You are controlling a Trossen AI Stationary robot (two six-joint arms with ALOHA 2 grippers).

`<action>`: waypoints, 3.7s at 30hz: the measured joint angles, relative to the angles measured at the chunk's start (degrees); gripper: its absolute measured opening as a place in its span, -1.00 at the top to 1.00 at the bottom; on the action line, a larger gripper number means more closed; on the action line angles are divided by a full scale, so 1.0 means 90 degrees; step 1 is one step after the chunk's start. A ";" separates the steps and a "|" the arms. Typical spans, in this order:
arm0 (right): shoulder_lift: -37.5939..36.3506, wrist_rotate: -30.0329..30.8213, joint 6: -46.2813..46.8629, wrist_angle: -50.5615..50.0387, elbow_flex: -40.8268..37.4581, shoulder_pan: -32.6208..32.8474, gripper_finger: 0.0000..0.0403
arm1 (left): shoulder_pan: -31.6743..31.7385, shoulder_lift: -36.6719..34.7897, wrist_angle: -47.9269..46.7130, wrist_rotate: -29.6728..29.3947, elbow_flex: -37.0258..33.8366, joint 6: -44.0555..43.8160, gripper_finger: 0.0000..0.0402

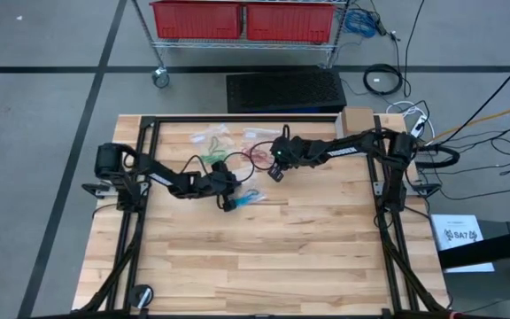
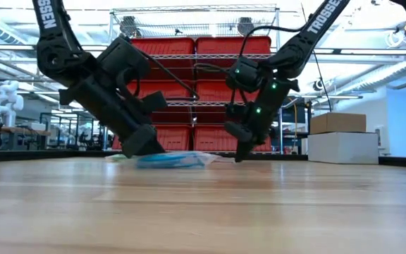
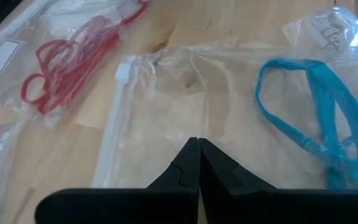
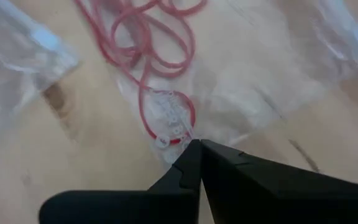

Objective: Sort rubber bands
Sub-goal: Adjust the transparent zip bags

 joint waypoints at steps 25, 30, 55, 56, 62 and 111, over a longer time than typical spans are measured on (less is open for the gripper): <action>-0.1323 -0.0662 0.1197 -0.5592 -0.0359 0.2010 1.00 | 0.0000 -0.0012 0.0000 0.0146 -0.0005 0.0079 0.99; -0.2424 -0.0112 0.2800 -0.4293 -0.1129 0.2618 1.00 | 0.0000 -0.0012 0.0075 0.0232 -0.0005 -0.0357 0.99; -0.1786 0.0343 0.2702 -0.0525 -0.2200 0.1525 1.00 | 0.0046 -0.0109 -0.0554 0.0383 0.0495 -0.0973 0.99; -0.1865 0.0256 0.2679 -0.0691 -0.2201 0.1623 1.00 | 0.0046 -0.0109 -0.0554 0.0428 0.0495 -0.0902 0.99; -0.2188 0.0217 0.3209 -0.1762 -0.2212 0.2232 1.00 | 0.0045 -0.0109 -0.0440 0.0726 0.0495 -0.0600 0.99; -0.4055 0.1424 0.3451 -0.1904 -0.2055 0.2943 1.00 | 0.0390 -0.0905 -0.4683 -0.2459 0.2169 -0.0514 0.99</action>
